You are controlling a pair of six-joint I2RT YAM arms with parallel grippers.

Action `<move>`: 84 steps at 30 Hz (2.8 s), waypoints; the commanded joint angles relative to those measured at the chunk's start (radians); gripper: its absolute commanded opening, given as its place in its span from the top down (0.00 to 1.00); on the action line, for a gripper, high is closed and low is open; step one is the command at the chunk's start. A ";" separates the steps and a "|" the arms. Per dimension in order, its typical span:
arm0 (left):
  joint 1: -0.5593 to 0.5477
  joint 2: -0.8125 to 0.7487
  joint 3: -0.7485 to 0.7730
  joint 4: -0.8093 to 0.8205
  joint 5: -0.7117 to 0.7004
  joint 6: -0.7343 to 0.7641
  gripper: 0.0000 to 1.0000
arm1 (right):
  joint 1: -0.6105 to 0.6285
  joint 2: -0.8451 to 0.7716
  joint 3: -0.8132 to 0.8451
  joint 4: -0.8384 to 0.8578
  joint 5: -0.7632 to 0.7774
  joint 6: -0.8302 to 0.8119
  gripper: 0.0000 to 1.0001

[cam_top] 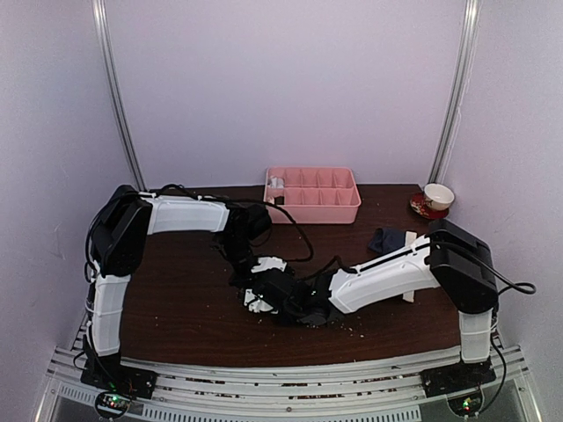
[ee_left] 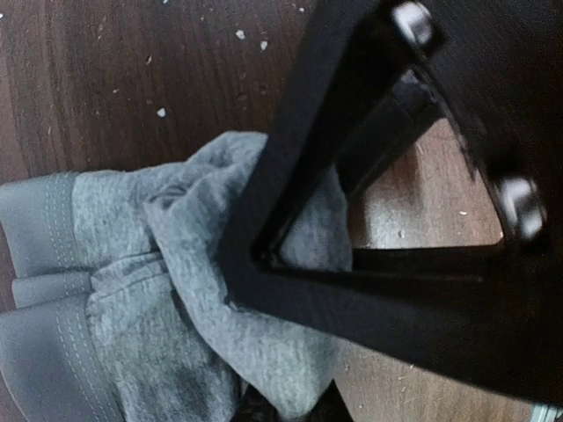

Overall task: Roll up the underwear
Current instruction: Roll the underwear at the center of the board.

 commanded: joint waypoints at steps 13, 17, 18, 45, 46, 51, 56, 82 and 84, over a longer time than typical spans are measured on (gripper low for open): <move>0.024 -0.115 -0.118 0.092 -0.069 -0.002 0.41 | -0.056 0.004 0.019 -0.130 -0.242 0.164 1.00; 0.051 -0.203 -0.185 0.168 -0.067 0.001 0.29 | -0.076 -0.014 0.024 -0.131 -0.298 0.188 1.00; 0.058 -0.229 -0.206 0.193 -0.064 0.002 0.27 | -0.082 -0.017 0.025 -0.133 -0.312 0.192 1.00; 0.098 -0.644 -0.900 1.035 -0.082 0.230 0.16 | -0.340 0.240 0.395 -0.432 -0.910 0.430 1.00; 0.090 -0.637 -0.909 1.055 -0.087 0.240 0.16 | -0.349 0.245 0.396 -0.428 -0.920 0.444 1.00; 0.062 -0.586 -0.921 1.145 -0.128 0.245 0.18 | -0.382 0.276 0.417 -0.442 -0.948 0.465 1.00; 0.036 -0.541 -0.903 1.197 -0.170 0.244 0.20 | -0.390 0.287 0.427 -0.450 -0.955 0.460 1.00; 0.004 -0.354 -0.670 0.851 -0.268 0.248 0.93 | -0.416 0.239 0.470 -0.509 -0.951 0.375 0.84; 0.005 -0.347 -0.621 0.726 -0.234 0.243 0.93 | -0.419 0.195 0.449 -0.494 -0.932 0.370 0.75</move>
